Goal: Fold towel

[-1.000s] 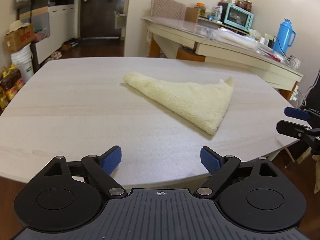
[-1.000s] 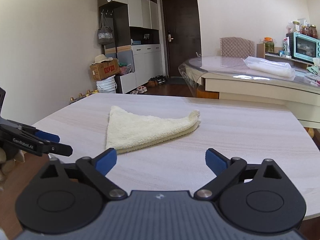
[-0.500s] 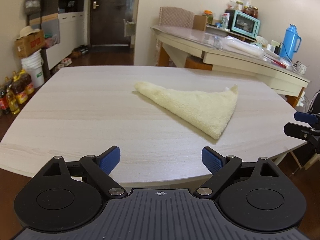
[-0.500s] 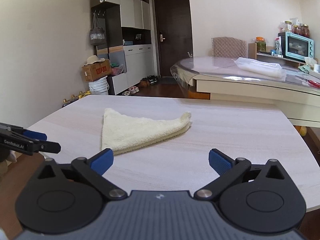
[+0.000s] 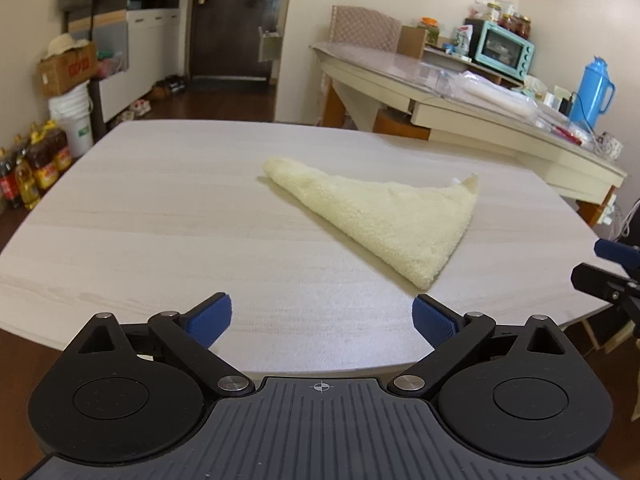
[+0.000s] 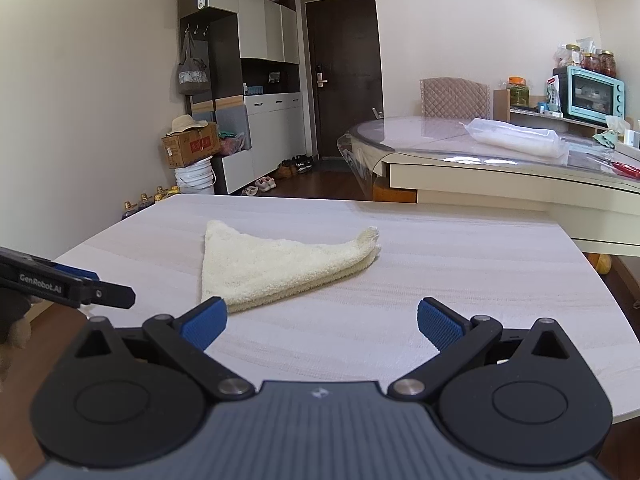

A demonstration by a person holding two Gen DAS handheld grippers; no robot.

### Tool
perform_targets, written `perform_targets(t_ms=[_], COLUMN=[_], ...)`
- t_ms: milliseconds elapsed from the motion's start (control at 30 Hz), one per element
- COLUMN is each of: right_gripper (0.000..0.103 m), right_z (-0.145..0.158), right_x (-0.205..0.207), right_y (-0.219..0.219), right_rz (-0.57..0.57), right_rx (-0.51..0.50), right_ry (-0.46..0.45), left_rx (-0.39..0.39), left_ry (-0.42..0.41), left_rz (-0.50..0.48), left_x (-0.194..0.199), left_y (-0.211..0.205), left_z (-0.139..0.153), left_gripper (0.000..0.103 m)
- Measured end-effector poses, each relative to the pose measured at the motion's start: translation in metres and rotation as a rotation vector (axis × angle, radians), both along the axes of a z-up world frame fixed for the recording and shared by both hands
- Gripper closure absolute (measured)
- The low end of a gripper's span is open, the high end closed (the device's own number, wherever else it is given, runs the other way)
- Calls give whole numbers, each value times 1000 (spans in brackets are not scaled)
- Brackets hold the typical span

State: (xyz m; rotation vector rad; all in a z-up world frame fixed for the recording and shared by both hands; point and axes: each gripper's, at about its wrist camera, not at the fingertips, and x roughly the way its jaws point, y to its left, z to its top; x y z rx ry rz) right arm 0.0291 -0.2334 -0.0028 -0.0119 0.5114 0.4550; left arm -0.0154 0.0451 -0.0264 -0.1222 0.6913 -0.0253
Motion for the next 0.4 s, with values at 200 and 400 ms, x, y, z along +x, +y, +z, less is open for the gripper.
perform_targets(t_ms=[200, 400], right_gripper=[0, 0], right_z=[1, 2], right_x=[-1, -1], right_y=[2, 3], right_rz=[2, 2], right_rx=[-1, -3], right_ry=[-6, -11], left_rx=[-12, 0], left_ry=[-31, -101], left_rz=[-12, -29], left_x=[0, -6], left_y=[-3, -9], left_z=[7, 16], left_gripper=[2, 2])
